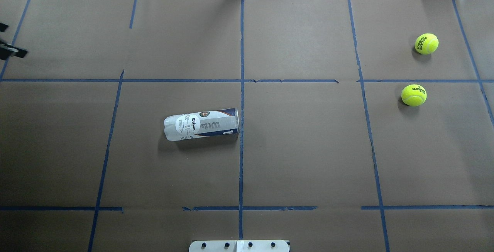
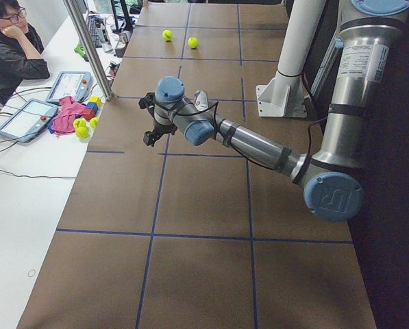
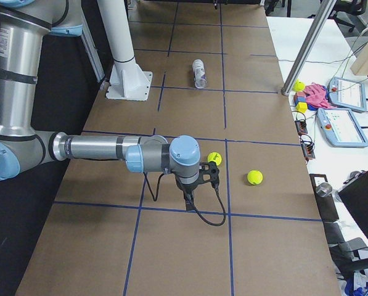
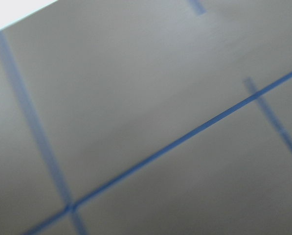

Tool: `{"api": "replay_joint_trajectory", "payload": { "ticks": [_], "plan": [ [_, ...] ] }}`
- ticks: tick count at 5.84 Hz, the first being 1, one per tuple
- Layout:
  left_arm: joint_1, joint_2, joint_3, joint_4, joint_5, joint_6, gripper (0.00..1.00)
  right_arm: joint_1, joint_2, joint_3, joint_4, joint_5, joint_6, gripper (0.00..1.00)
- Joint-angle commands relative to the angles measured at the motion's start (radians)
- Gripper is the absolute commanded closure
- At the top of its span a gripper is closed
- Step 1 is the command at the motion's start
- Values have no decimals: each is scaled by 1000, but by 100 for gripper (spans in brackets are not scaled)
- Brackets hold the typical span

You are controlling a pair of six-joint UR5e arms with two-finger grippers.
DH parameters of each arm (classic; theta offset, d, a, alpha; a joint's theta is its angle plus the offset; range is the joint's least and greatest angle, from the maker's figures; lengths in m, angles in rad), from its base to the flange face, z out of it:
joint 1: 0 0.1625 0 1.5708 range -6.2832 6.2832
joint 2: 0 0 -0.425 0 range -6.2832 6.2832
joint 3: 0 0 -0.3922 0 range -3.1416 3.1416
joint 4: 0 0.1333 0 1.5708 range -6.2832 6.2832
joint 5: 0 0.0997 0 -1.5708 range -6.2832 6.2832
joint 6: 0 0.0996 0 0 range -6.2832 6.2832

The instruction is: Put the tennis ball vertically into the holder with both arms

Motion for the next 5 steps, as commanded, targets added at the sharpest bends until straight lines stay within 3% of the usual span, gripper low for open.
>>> {"api": "replay_joint_trajectory", "payload": {
  "ticks": [1, 2, 4, 5],
  "plan": [
    [260, -167, 8, -11, 101, 2, 0, 0, 0, 1, 0, 0, 0, 0],
    [389, -223, 13, 20, 237, 2, 0, 0, 0, 0, 0, 0, 0, 0],
    [520, -451, 6, 380, 379, 3, 0, 0, -2, 0, 0, 2, -2, 0],
    [589, -530, 22, 466, 463, 3, 0, 0, -2, 0, -2, 2, -2, 0]
  ]
}}
